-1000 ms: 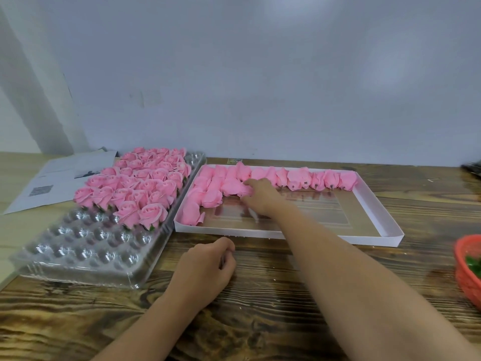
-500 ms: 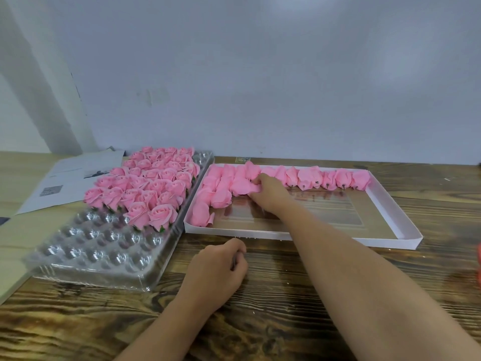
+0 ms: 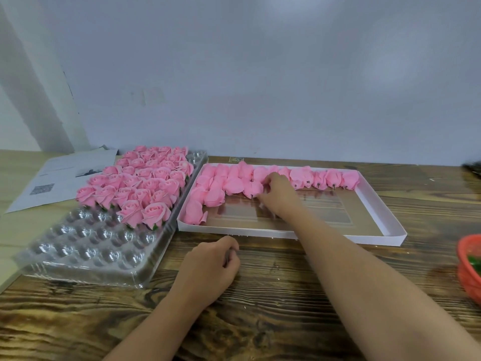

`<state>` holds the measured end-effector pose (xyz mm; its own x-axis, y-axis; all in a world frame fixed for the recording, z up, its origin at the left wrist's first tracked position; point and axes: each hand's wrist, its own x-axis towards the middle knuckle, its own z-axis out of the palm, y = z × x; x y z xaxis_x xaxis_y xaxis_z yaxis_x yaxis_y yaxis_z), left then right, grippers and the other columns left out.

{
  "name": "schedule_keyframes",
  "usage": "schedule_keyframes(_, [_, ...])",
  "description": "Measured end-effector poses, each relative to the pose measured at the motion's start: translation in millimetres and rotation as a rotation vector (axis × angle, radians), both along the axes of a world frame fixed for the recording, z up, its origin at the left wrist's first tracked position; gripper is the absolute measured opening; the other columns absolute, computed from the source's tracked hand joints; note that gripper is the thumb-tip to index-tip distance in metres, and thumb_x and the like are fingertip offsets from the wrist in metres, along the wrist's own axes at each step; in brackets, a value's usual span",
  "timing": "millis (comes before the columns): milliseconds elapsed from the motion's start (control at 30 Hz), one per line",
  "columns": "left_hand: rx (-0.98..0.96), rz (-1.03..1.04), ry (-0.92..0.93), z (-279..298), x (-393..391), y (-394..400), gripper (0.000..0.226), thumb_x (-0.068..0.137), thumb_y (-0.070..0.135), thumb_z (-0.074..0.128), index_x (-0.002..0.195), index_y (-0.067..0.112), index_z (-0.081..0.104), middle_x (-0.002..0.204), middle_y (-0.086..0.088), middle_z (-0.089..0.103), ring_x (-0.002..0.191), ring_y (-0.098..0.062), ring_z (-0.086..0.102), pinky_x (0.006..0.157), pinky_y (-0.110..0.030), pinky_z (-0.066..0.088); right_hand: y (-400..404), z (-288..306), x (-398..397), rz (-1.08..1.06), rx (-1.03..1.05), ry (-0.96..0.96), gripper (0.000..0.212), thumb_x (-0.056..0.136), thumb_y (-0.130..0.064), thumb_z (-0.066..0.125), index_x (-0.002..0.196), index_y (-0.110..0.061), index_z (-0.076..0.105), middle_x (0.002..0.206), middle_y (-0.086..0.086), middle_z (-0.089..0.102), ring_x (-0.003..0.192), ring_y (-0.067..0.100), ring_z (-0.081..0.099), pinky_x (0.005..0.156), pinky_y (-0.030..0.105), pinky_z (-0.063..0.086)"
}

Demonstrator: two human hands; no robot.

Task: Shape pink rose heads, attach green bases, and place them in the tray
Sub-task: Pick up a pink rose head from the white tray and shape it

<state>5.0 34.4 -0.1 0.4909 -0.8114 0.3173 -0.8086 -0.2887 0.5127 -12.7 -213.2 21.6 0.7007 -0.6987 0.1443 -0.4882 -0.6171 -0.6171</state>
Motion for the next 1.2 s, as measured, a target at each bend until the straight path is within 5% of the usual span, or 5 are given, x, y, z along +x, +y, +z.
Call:
schedule_keyframes(367, [0.013, 0.004, 0.011, 1.3, -1.0, 0.7, 0.012, 0.098, 0.025, 0.060, 0.108, 0.028, 0.067, 0.055, 0.018, 0.050, 0.064, 0.001, 0.057, 0.056, -0.010, 0.037, 27.7, -2.2, 25.1, -0.048, 0.103, -0.109, 0.020, 0.085, -0.018, 0.067, 0.095, -0.010, 0.050, 0.087, 0.005, 0.057, 0.066, 0.009, 0.047, 0.052, 0.024, 0.033])
schedule_keyframes(633, [0.004, 0.004, -0.007, 0.4, -0.3, -0.1, 0.012, 0.097, 0.027, 0.059, 0.107, 0.029, 0.066, 0.055, 0.015, 0.050, 0.065, -0.003, 0.058, 0.055, -0.012, 0.037, 34.4, -0.1, 36.2, -0.076, 0.009, -0.050, 0.026, 0.095, -0.013, 0.053, 0.118, 0.000, 0.051, 0.110, 0.018, 0.058, 0.091, 0.029, 0.052, 0.071, 0.031, 0.037])
schedule_keyframes(800, [-0.002, -0.002, -0.001, -0.5, -0.5, 0.2, 0.011, 0.097, 0.027, 0.060, 0.105, 0.030, 0.066, 0.055, 0.017, 0.050, 0.068, 0.001, 0.059, 0.055, -0.010, 0.033, 33.8, 4.5, 33.4, -0.046, 0.034, -0.056, 0.004, 0.092, -0.007, 0.053, 0.092, -0.007, 0.050, 0.082, 0.008, 0.053, 0.080, 0.026, 0.052, 0.058, 0.028, 0.035])
schedule_keyframes(1100, [-0.004, 0.007, -0.013, -2.3, 1.4, 0.0, 0.010, 0.096, 0.025, 0.060, 0.102, 0.029, 0.066, 0.052, 0.018, 0.047, 0.064, -0.001, 0.057, 0.056, -0.011, 0.032, 21.7, 6.3, 18.1, -0.141, 0.219, -0.147, 0.035, 0.082, -0.009, 0.068, 0.060, -0.014, 0.041, 0.055, 0.001, 0.043, 0.050, 0.012, 0.041, 0.035, 0.014, 0.027])
schedule_keyframes(1200, [-0.012, 0.015, -0.010, -3.6, 1.9, 0.1, 0.009, 0.094, 0.023, 0.062, 0.099, 0.029, 0.067, 0.053, 0.018, 0.051, 0.065, -0.003, 0.058, 0.054, -0.012, 0.032, 12.6, 11.0, 4.5, -0.211, 0.365, -0.211, 0.032, 0.082, -0.013, 0.069, 0.062, -0.011, 0.045, 0.059, 0.003, 0.045, 0.056, 0.014, 0.044, 0.049, 0.020, 0.035])
